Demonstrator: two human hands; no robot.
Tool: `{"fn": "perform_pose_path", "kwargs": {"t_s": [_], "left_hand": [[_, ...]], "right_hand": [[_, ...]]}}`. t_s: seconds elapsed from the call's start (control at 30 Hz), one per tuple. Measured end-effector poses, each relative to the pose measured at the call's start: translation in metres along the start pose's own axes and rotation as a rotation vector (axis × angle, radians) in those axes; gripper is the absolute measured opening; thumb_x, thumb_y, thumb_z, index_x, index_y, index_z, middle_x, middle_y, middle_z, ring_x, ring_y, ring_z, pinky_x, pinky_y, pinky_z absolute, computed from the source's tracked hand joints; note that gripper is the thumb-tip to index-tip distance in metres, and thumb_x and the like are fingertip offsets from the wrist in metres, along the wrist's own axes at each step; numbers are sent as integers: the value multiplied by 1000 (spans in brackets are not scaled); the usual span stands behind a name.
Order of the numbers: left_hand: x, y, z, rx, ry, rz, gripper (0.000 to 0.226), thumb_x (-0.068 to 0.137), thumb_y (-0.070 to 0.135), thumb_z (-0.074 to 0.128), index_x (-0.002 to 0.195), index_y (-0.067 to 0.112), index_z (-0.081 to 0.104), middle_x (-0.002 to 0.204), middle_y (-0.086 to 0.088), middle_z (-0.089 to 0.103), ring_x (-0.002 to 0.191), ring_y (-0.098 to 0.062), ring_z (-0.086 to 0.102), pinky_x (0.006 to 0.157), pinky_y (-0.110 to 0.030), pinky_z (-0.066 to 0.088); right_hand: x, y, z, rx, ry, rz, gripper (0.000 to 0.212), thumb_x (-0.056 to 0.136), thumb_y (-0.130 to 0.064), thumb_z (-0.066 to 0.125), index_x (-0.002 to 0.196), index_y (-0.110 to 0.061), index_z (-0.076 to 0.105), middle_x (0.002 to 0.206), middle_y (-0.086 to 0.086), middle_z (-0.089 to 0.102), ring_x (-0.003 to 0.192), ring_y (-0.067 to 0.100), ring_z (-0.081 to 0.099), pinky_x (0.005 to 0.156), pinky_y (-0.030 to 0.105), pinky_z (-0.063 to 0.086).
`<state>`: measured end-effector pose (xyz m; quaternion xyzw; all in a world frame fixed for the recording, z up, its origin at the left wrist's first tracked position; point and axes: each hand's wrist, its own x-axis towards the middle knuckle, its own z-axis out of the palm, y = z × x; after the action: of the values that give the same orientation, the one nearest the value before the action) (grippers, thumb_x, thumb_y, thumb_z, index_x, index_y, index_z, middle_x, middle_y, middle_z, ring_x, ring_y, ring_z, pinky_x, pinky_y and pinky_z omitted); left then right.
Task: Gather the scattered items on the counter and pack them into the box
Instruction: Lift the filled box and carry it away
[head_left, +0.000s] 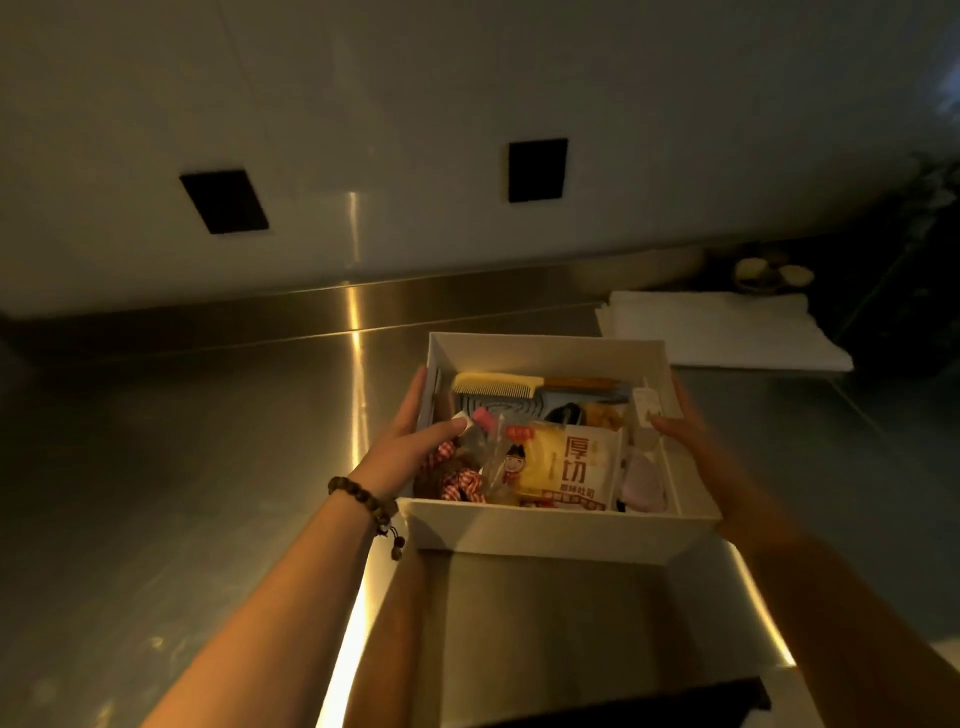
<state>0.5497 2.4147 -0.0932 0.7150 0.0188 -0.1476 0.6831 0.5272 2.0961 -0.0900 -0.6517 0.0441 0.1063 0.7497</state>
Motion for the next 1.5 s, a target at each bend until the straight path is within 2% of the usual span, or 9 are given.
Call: {"fn": "perform_pose_path", "kwargs": {"t_s": [0.17, 0.3, 0.47, 0.73, 0.83, 1.0, 1.13, 1.27, 1.5], "left_hand": [[-18, 6, 12, 79, -137, 3, 96, 66, 44, 70, 140, 55, 11, 113, 26, 35, 91, 4, 46, 59, -14, 47], [-32, 4, 41, 112, -282, 39, 97, 64, 46, 72, 139, 57, 10, 128, 19, 30, 98, 3, 43, 71, -23, 43], [-47, -5, 106, 148, -501, 52, 100, 61, 50, 78, 137, 60, 13, 140, 17, 29, 116, -8, 39, 93, -36, 40], [-95, -17, 261, 228, -916, 119, 76, 80, 25, 69, 125, 62, 20, 108, 38, 33, 84, 24, 42, 57, -3, 43], [-122, -28, 316, 253, -1043, 144, 84, 80, 20, 69, 141, 46, 19, 130, 24, 36, 110, 5, 45, 72, -12, 48], [-162, -57, 409, 284, -1273, 125, 80, 76, 18, 72, 130, 57, 27, 122, 22, 47, 101, 11, 56, 73, -18, 53], [-187, -80, 496, 412, -1356, 144, 95, 80, 17, 70, 147, 38, 6, 151, 3, 27, 134, -15, 34, 105, -41, 38], [-208, -97, 592, 436, -1487, 102, 88, 81, 14, 68, 140, 49, 11, 137, 14, 34, 123, -8, 38, 82, -16, 44], [-245, -110, 739, 450, -1626, -78, 92, 77, 14, 68, 141, 47, 11, 116, 25, 38, 102, -6, 49, 70, -26, 54]], "right_hand": [[-69, 13, -1, -9, 162, 17, 62, 83, -34, 59, 134, -57, 33, 126, 0, 59, 104, 25, 66, 77, 49, 56], [-128, 22, -7, -56, 308, -38, 50, 86, -31, 57, 122, -61, 39, 124, -2, 57, 98, 15, 67, 71, 39, 55], [-219, 39, -32, 34, 455, -81, 66, 84, -32, 60, 137, -52, 28, 136, 4, 48, 114, 29, 58, 84, 52, 54], [-388, 74, -64, 159, 789, -164, 59, 81, -32, 57, 134, -46, 36, 129, 7, 51, 105, 30, 64, 71, 46, 57], [-445, 92, -69, 193, 917, -180, 59, 81, -31, 55, 135, -43, 36, 128, 7, 52, 108, 32, 62, 72, 47, 57], [-523, 125, -85, 255, 1124, -175, 60, 80, -31, 54, 136, -43, 35, 128, 7, 50, 107, 30, 62, 68, 43, 57], [-576, 155, -127, 299, 1284, -149, 61, 78, -33, 57, 133, -51, 36, 131, 6, 48, 111, 31, 59, 68, 39, 56], [-619, 182, -186, 393, 1401, -137, 56, 78, -36, 62, 119, -68, 41, 128, 1, 50, 100, 24, 67, 65, 36, 57], [-687, 199, -275, 505, 1575, -146, 58, 77, -38, 68, 118, -69, 41, 121, -10, 59, 99, 17, 68, 66, 37, 58]]}}
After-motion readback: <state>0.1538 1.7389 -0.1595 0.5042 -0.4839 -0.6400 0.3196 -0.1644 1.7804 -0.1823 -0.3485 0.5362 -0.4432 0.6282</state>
